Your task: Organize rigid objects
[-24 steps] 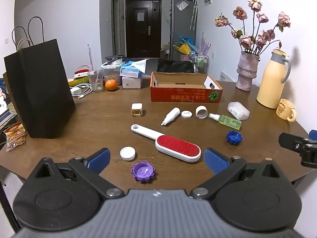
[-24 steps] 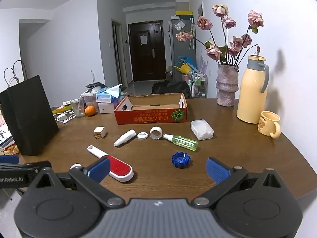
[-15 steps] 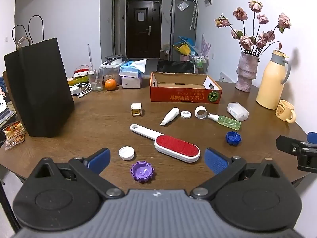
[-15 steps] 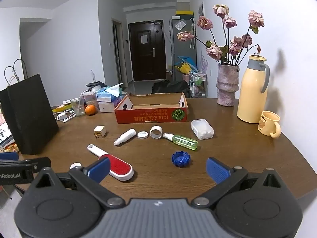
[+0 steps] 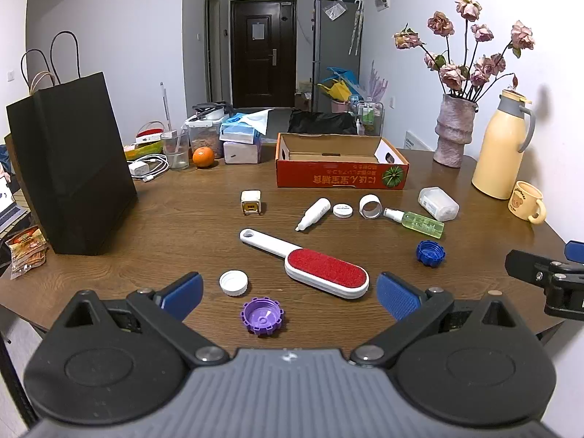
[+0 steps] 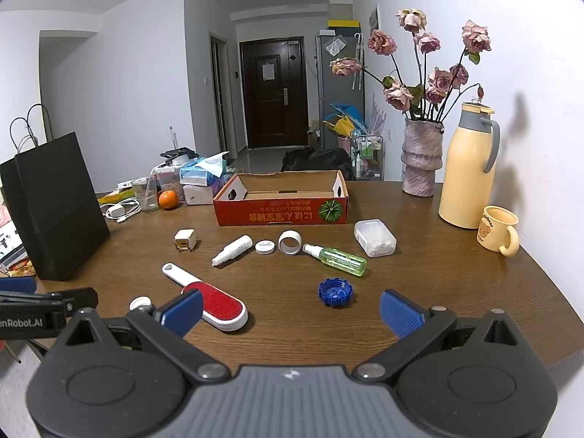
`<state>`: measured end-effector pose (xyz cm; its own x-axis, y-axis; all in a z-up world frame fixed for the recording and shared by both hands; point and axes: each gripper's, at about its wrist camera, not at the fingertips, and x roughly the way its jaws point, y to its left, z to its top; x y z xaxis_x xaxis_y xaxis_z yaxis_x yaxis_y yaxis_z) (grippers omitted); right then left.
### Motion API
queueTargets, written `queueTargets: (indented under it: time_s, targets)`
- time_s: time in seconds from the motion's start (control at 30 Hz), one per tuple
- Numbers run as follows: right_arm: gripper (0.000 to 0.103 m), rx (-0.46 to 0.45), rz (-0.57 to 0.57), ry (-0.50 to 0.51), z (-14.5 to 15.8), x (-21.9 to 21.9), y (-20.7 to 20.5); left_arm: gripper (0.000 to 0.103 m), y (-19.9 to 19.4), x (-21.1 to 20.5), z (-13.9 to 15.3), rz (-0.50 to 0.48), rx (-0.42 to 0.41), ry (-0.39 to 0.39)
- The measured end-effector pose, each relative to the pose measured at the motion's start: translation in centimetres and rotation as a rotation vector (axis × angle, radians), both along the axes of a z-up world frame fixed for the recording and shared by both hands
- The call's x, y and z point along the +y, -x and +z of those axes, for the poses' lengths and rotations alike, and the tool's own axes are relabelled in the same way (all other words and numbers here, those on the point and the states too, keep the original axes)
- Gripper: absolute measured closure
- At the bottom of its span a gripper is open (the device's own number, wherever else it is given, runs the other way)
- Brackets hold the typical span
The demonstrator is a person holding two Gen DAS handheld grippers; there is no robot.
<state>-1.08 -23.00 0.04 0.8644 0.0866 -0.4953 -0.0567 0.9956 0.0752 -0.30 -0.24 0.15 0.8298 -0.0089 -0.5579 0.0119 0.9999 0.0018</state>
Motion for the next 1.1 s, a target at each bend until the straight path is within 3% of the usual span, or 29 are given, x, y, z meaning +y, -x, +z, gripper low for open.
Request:
queueTargets:
  time_s: [1.1]
  targets:
    - [0.0, 0.006, 0.003, 0.005, -0.3, 0.44, 0.04, 0.0, 0.08, -0.02, 0.1, 0.0, -0.009, -0.01]
